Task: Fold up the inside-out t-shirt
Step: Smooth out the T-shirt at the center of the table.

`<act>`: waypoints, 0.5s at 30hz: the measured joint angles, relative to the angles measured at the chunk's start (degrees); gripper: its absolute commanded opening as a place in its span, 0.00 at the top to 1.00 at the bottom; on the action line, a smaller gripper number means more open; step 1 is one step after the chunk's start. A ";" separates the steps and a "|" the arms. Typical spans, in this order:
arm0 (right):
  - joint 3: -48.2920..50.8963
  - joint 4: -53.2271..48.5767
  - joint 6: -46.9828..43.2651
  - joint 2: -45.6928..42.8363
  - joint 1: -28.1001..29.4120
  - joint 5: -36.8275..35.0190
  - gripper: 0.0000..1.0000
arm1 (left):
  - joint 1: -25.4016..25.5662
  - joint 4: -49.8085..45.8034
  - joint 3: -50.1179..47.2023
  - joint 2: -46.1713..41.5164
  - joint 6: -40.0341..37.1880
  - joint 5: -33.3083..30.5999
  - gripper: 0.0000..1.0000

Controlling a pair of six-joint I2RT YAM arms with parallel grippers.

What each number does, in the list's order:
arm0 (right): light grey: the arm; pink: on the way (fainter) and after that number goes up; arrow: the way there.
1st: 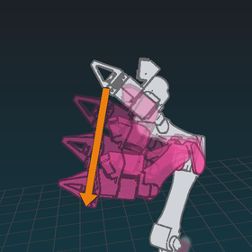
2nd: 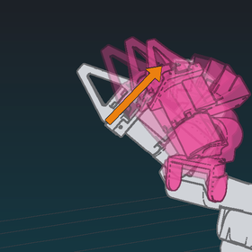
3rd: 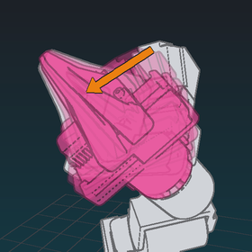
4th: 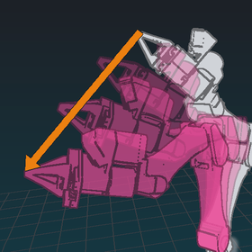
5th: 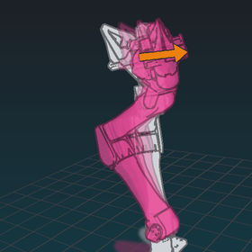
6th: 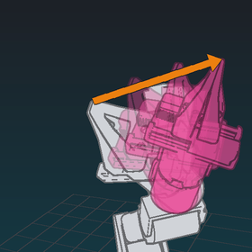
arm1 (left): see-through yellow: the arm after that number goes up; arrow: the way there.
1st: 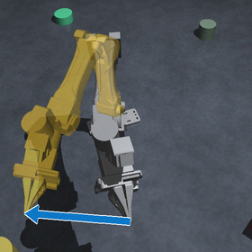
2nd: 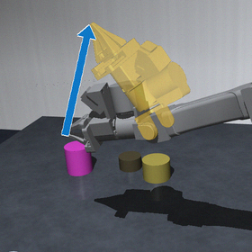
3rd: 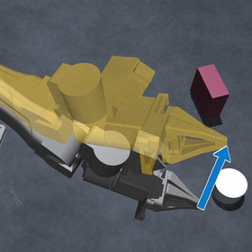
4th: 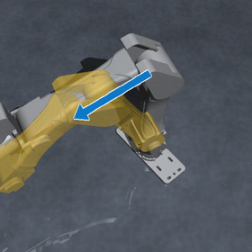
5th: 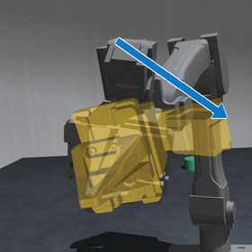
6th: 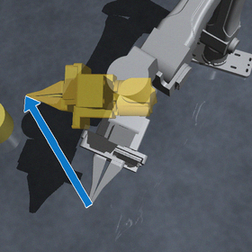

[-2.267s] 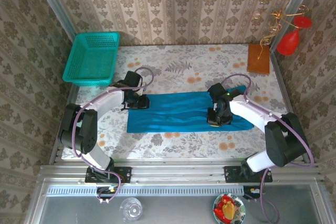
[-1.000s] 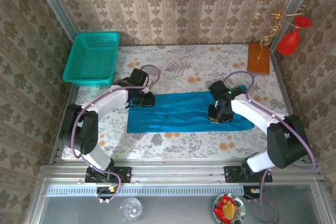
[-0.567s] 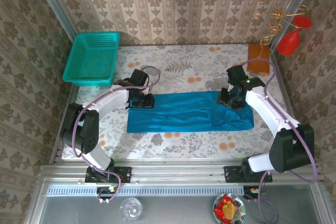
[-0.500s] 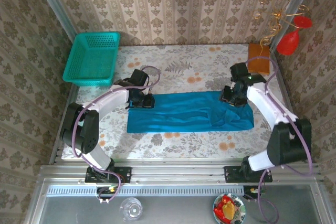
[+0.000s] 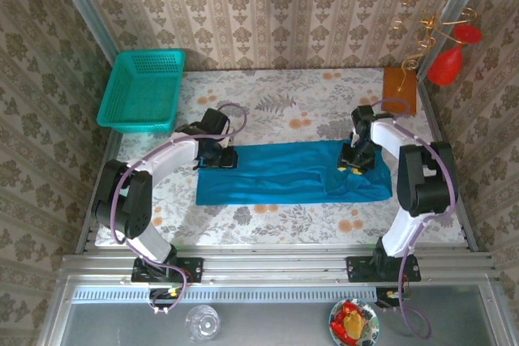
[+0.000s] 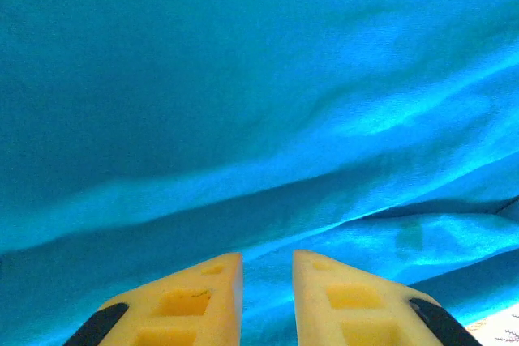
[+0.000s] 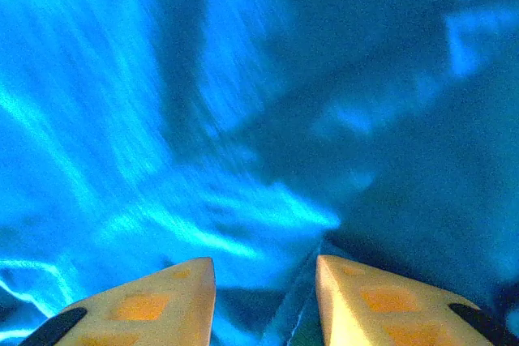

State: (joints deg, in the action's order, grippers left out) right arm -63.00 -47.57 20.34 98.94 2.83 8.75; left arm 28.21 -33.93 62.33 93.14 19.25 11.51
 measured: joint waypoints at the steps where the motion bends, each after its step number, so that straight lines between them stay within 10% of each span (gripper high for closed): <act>1: 2.05 -0.33 0.66 -2.25 0.00 -0.48 0.62 | 0.00 0.02 -0.02 0.00 0.00 0.02 0.76; 15: 13.55 -2.34 9.42 -19.32 0.61 -1.62 0.63 | -1.25 -0.83 -0.07 -0.07 -1.29 0.63 0.76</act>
State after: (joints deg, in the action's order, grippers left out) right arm -49.45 -49.91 29.76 79.61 3.44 7.14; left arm 26.96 -34.76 62.26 93.08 17.96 12.14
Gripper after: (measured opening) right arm 0.369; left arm 0.243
